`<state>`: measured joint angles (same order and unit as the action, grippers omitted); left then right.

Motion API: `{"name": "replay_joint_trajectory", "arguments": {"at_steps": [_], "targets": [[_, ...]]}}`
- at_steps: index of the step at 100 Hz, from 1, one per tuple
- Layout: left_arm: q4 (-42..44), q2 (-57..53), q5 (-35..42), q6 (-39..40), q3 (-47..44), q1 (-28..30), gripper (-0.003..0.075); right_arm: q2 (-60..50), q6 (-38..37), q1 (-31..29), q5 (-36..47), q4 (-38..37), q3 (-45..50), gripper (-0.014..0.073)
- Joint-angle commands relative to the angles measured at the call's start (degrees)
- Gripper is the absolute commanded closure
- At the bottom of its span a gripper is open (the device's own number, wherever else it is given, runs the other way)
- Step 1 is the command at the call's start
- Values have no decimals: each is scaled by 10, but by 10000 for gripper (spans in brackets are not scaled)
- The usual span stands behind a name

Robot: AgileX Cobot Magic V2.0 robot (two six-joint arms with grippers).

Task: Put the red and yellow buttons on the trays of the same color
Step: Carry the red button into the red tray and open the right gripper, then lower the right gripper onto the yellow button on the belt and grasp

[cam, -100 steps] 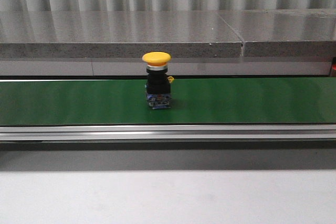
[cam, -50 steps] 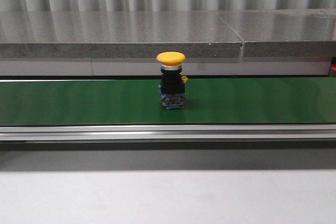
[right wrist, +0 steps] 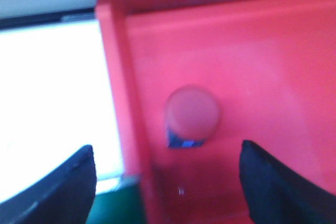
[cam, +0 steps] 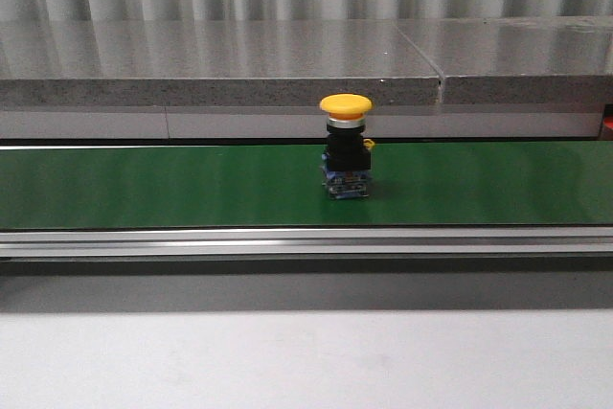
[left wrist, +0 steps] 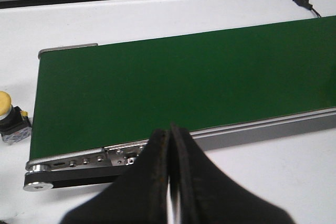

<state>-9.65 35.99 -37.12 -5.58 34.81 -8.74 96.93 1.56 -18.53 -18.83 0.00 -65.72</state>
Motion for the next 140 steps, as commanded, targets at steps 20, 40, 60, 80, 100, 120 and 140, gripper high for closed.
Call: {"name": "replay_joint_trajectory", "arguments": {"at_steps": [20, 40, 60, 80, 100, 120, 140], "targets": [[-9, -2, 38, 1, 14, -5, 740, -139, 6, 58, -37, -3, 69, 30], [-9, -2, 38, 1, 14, -5, 740, -206, 6, 108, -111, -3, 80, 30], [-9, -2, 38, 1, 14, -5, 740, -263, 6, 169, -185, 0, 80, 30], [-9, -2, 38, 1, 14, -5, 740, -279, 7, 246, -293, 3, 80, 30], [-9, -2, 38, 1, 14, -5, 740, -274, 36, 318, -320, 23, 76, 30], [-9, -2, 38, 1, 14, -5, 740, -234, 58, 351, -333, 56, 36, 30], [-9, -2, 38, 1, 14, -5, 740, -167, 63, 370, -343, 66, -19, 30]]}}
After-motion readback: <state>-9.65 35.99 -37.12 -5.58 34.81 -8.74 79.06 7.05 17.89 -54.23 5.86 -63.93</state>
